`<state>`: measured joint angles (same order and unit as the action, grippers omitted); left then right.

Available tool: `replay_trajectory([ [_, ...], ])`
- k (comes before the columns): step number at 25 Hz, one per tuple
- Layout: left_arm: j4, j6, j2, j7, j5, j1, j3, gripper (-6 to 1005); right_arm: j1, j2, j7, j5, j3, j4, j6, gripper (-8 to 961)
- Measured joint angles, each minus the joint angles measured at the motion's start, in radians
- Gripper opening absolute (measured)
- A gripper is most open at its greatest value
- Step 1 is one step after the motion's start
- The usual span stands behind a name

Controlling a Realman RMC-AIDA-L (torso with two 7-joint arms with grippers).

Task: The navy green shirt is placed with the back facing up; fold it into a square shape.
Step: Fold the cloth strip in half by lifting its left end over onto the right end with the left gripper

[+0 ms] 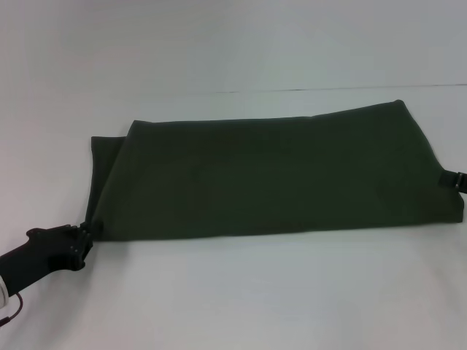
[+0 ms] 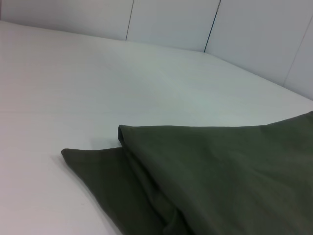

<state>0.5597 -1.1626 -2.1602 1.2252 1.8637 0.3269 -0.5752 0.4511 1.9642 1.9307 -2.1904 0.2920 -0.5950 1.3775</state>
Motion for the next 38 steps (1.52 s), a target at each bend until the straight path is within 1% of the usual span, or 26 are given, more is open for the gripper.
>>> replay_trajectory([
  [5, 0.002, -0.003, 0.000, 0.000, 0.000, 0.000, 0.004, 24, 0.010, -0.003, 0.044, -0.042, 0.029, 0.000, -0.033, 683],
  [13, 0.013, -0.012, 0.000, 0.007, 0.000, -0.006, 0.003, 23, 0.009, 0.003, 0.058, -0.053, 0.051, 0.002, -0.119, 683],
  [21, 0.015, -0.014, -0.001, 0.013, 0.000, 0.000, 0.000, 24, 0.016, 0.005, 0.061, -0.055, 0.077, 0.011, -0.133, 684],
  [26, 0.017, -0.014, -0.001, 0.014, 0.000, 0.001, 0.000, 24, 0.005, 0.005, 0.061, -0.039, 0.062, 0.004, -0.130, 684],
  [31, 0.017, -0.014, -0.001, 0.021, 0.000, 0.004, -0.001, 23, -0.005, -0.004, 0.061, -0.035, 0.049, 0.003, -0.127, 683],
  [34, 0.017, -0.015, -0.001, 0.021, 0.000, 0.004, -0.002, 23, -0.005, -0.006, 0.061, -0.037, 0.052, 0.008, -0.127, 684],
  [38, 0.017, -0.015, -0.001, 0.022, 0.000, 0.004, -0.002, 23, 0.001, 0.003, 0.057, -0.040, 0.058, 0.012, -0.132, 680],
])
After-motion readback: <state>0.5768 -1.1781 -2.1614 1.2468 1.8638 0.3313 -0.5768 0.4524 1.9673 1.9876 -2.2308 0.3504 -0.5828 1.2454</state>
